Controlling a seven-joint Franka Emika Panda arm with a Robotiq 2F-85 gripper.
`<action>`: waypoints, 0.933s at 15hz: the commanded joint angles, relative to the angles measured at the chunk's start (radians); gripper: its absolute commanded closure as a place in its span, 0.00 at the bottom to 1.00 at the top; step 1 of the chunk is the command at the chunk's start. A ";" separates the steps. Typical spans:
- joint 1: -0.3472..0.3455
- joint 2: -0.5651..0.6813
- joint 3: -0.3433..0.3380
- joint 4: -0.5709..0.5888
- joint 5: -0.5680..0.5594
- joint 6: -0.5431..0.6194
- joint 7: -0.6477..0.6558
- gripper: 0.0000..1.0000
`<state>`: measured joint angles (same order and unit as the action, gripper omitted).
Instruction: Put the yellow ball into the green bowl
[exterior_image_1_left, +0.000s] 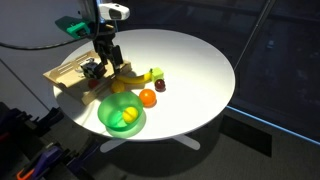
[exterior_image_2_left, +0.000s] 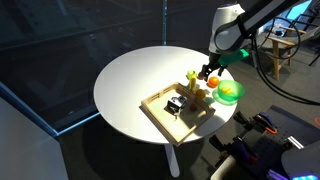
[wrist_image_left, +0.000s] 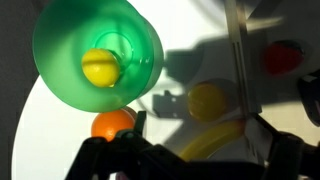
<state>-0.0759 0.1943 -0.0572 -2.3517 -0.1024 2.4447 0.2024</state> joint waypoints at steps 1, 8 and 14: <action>0.015 0.011 -0.007 -0.015 -0.033 0.077 -0.096 0.00; 0.002 0.070 0.017 -0.017 0.030 0.172 -0.259 0.00; -0.015 0.119 0.039 -0.015 0.085 0.210 -0.355 0.00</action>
<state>-0.0667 0.3016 -0.0390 -2.3626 -0.0539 2.6301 -0.0912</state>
